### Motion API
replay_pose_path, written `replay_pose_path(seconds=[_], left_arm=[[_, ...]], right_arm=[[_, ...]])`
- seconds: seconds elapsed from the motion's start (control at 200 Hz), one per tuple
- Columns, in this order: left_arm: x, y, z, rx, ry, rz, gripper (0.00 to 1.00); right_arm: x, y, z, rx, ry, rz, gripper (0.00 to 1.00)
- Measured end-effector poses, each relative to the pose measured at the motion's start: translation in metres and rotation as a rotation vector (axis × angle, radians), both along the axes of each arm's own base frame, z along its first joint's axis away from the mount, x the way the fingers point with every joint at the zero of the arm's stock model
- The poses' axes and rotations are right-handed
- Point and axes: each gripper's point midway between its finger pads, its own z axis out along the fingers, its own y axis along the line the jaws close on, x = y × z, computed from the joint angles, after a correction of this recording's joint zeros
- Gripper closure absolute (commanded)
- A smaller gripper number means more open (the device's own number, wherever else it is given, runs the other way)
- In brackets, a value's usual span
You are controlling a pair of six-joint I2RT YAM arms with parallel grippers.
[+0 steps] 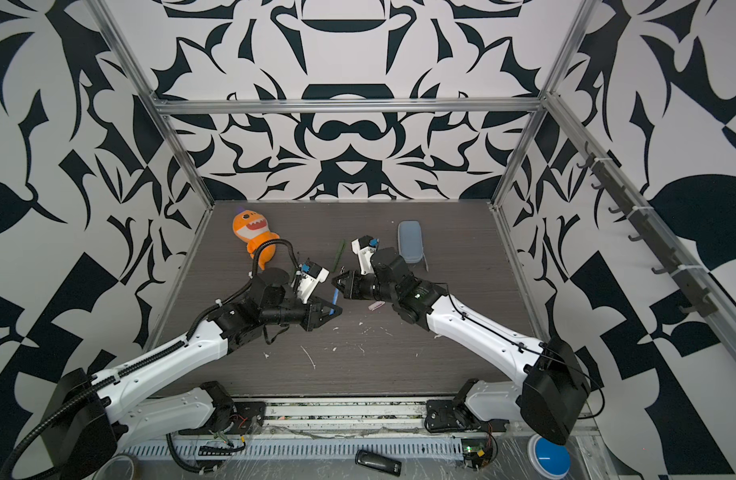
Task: Insert the pens into the pen caps
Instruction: 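Lift the blue pen upright with the left gripper while the right gripper approaches, then reach the right gripper down to the blue cap and close on it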
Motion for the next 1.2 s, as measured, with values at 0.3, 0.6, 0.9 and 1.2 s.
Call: replay_pose_path(seconds=[0.3, 0.6, 0.9, 1.2], left_arm=[[0.000, 0.003, -0.004, -0.004, -0.001, 0.022, 0.98], [0.013, 0.011, -0.009, 0.043, -0.029, 0.093, 1.00], [0.078, 0.044, 0.027, 0.124, -0.139, 0.271, 1.00], [0.115, 0.021, 0.089, 0.061, -0.357, 0.167, 1.00]], right_arm=[[0.000, 0.006, -0.004, -0.007, -0.004, -0.003, 1.00], [-0.006, 0.005, -0.008, -0.029, 0.006, 0.005, 0.58], [-0.015, -0.033, 0.094, -0.003, -0.176, -0.092, 0.58], [0.053, -0.080, 0.055, -0.250, -0.140, -0.249, 0.85]])
